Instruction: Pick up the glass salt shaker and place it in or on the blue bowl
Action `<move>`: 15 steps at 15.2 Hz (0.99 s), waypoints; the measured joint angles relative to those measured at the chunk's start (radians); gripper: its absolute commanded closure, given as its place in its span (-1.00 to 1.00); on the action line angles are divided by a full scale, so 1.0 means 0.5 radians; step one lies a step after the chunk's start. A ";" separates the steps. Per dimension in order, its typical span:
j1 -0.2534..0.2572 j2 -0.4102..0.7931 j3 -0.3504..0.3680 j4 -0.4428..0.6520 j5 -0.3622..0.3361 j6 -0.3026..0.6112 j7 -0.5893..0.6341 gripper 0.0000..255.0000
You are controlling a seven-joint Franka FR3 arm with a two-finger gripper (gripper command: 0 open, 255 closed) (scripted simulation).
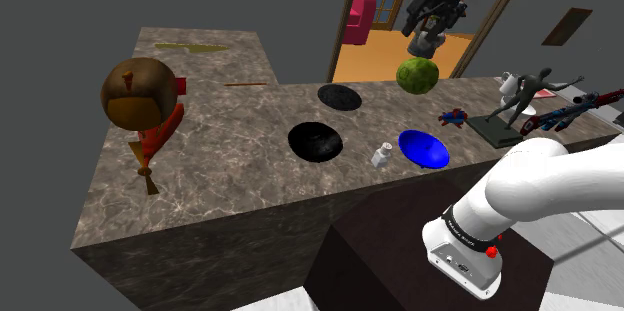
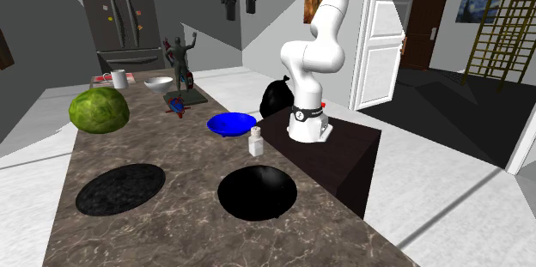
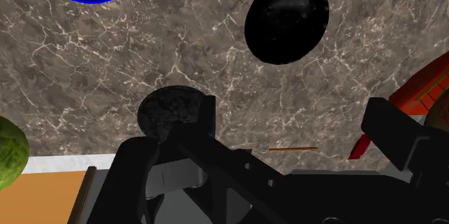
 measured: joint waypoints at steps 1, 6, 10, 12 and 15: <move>0.000 0.000 0.000 0.000 0.000 0.000 0.000 -1.00; -0.018 -0.020 0.001 -0.257 -0.005 0.158 0.002 -1.00; -0.036 0.014 -0.009 -0.475 -0.011 0.331 -0.006 -1.00; -0.048 0.043 -0.021 -0.593 -0.017 0.436 -0.020 -1.00; -0.060 0.079 -0.027 -0.735 -0.020 0.557 -0.022 -1.00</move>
